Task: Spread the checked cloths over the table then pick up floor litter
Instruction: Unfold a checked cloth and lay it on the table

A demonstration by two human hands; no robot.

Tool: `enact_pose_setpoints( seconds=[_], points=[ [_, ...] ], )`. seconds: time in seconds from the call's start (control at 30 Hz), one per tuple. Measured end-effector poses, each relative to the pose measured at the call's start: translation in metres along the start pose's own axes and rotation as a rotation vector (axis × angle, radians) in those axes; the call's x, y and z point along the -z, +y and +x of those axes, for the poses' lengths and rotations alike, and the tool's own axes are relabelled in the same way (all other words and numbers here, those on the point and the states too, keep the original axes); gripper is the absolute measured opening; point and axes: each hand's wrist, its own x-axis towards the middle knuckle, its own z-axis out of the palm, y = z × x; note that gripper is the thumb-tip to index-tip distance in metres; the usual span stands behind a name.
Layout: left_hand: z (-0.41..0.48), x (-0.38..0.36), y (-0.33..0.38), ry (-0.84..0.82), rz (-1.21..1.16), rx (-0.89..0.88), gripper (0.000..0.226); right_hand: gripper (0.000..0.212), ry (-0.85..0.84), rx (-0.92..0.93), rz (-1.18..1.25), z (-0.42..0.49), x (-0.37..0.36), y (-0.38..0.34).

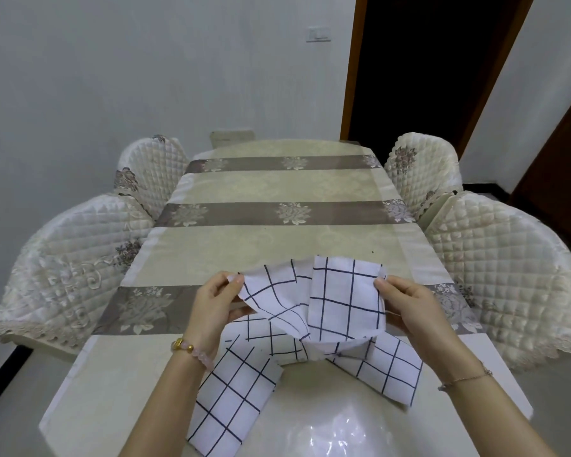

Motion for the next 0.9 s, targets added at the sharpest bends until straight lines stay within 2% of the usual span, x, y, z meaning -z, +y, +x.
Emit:
enact_pose_setpoints(
  seconds=[0.17,0.47,0.6,0.73,0.83,0.9],
  points=[
    [-0.001,-0.014,-0.006,0.084,-0.010,-0.013,0.018,0.015,-0.009,0.008,0.083,-0.001,-0.010,-0.002],
    [0.021,-0.018,0.000,0.276,-0.069,-0.016,0.016,0.016,0.245,0.091,-0.053,0.017,-0.010,0.007],
    [0.027,-0.009,-0.001,0.356,-0.134,-0.045,0.014,0.012,0.275,0.082,0.044,0.025,0.003,0.013],
    [0.024,0.007,-0.024,0.424,-0.168,0.034,0.013,0.018,0.318,0.020,0.121,0.028,0.016,0.034],
    [0.009,0.019,-0.058,0.400,-0.146,0.112,0.008,0.004,0.304,-0.109,0.176,0.025,0.021,0.064],
    [-0.004,0.027,-0.085,0.412,-0.112,0.194,0.006,0.018,0.321,-0.194,0.138,0.018,0.025,0.087]
  ],
)
